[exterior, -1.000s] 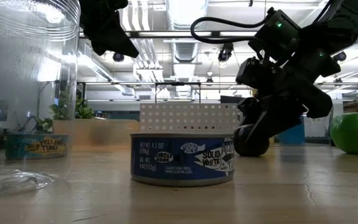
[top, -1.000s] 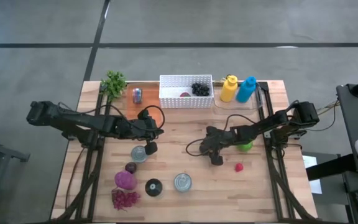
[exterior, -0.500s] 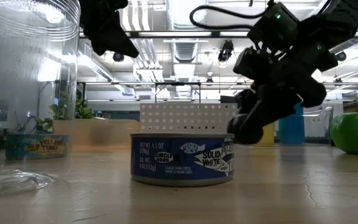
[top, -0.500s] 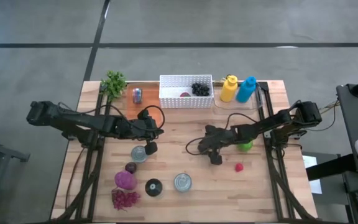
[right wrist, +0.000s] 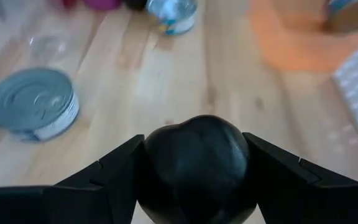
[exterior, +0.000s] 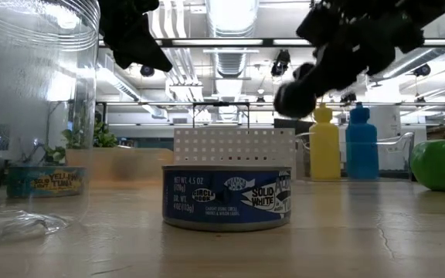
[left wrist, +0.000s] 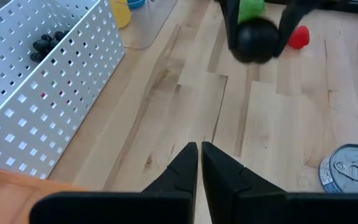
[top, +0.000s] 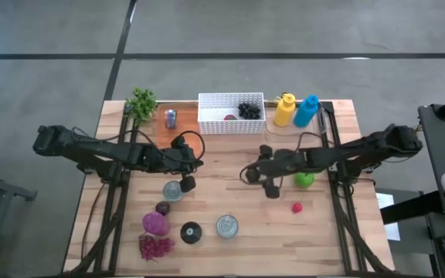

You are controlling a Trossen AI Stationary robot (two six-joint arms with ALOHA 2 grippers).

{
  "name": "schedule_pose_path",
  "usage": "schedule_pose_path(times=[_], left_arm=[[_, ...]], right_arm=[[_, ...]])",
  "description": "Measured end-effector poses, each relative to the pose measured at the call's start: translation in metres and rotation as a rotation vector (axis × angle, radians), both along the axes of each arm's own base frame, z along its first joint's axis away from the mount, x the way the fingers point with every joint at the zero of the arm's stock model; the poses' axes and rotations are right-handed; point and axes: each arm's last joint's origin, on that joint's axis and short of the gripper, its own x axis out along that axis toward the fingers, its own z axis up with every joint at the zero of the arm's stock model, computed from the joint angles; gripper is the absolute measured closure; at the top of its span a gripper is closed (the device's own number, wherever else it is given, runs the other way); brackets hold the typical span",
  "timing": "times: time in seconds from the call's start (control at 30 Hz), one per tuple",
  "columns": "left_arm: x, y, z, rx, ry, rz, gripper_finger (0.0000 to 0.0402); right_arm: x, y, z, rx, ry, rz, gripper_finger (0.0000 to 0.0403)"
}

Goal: Pick & Place Food Item
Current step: Put the right plum into the white bin

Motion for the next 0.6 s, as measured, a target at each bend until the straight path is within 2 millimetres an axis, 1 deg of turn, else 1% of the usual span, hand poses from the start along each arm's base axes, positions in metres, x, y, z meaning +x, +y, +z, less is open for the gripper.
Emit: schedule_pose_path(times=[0.17, 0.37, 0.5, 0.6], left_arm=[[0.0, 0.0, 0.0, 0.0, 0.0, 0.0, 0.0375], [0.0, 0.0, 0.0, 0.0, 0.0, 0.0, 0.0375], [0.0, 0.0, 0.0, 0.0, 0.0, 0.0, 0.0375], [0.0, 0.0, 0.0, 0.0, 0.0, 0.0, 0.0375]], right_arm=[[-0.012, -0.003, 0.027, -0.021, -0.119, -0.042, 0.0158], [-0.019, -0.007, 0.051, -0.095, -0.216, -0.126, 0.0158], [-0.018, -0.01, 0.056, -0.107, -0.23, -0.155, 0.0158], [-0.015, -0.011, 0.055, -0.11, -0.223, -0.16, 0.0158]])
